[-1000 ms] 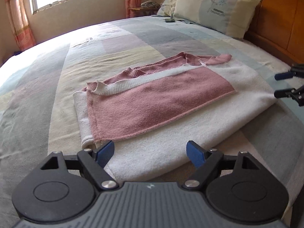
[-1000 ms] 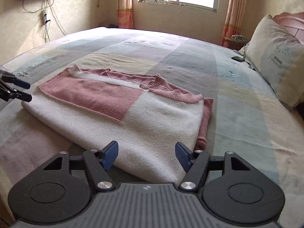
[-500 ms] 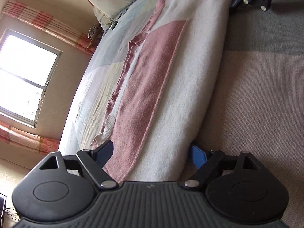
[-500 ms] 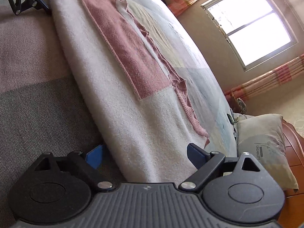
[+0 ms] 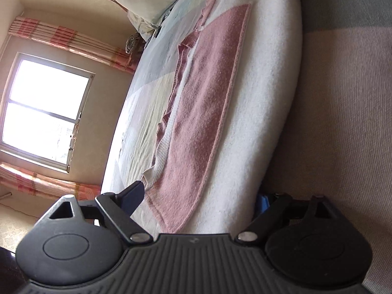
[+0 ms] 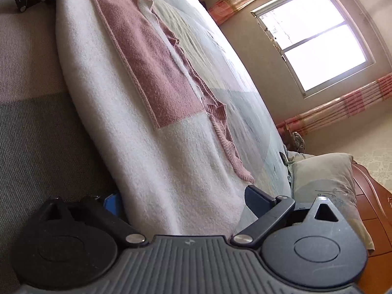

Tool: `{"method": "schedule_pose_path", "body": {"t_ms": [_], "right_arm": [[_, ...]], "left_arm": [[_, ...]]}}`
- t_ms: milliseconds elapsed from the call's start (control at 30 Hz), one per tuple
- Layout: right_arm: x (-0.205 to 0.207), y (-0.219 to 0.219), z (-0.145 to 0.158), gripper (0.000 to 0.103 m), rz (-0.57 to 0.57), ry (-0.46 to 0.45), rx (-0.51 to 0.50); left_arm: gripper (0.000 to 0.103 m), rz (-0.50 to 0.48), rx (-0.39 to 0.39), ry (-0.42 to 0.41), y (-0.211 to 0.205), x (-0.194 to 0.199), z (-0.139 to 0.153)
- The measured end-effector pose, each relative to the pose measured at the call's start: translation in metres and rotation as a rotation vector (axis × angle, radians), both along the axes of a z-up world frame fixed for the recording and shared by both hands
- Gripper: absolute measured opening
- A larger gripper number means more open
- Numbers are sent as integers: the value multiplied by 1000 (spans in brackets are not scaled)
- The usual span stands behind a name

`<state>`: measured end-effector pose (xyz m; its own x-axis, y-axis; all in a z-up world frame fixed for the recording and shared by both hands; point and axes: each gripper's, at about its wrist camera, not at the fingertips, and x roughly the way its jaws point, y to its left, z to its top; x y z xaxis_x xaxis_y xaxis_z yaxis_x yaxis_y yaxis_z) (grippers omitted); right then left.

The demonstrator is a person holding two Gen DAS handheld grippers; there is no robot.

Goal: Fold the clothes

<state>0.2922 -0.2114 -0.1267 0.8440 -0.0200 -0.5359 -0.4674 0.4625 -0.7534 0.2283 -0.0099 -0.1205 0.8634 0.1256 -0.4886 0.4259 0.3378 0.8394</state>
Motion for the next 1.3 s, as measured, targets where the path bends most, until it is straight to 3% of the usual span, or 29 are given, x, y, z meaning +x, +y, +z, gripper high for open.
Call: {"method": "schedule_pose_path", "body": {"t_ms": [133,267,400,633,733,800,833,900,967,1100,1200,1300], "right_arm": [[2,-10,-2,99,-39,-8,-9],[-1,22,-7,95,18,-36,-34],[-3,42,-11,94,58,-41,-48],[0,6,-15,94,37,-43,-116],[4,10,-17,94,30,-41,-138],[1,21,-22,94,55,-60,-182],[-1,26,-24,89,69,-66,-199],[-5,29,-28,79,87,-64,-202],[-10,30,-32,69,102,-67,-202],[-21,31,-39,51,106,-62,-188],[-28,38,-50,20,139,-54,-253],[-33,42,-58,16,156,-54,-302]], "left_arm": [[88,0,11,-24,-18,8,-3],[87,-23,-6,-37,-43,20,-3],[88,-87,48,-55,-47,20,-7],[89,-56,106,-61,-28,38,-13],[81,-99,177,-73,-42,39,-22],[60,-125,205,-66,-49,38,-29],[53,-132,208,-47,-51,37,-32],[22,-136,200,-20,-52,35,-40],[5,-137,211,-36,-53,31,-53],[5,-131,199,-41,-53,30,-53],[5,-126,187,-43,-52,30,-52],[5,-122,176,-45,-51,31,-50]]}}
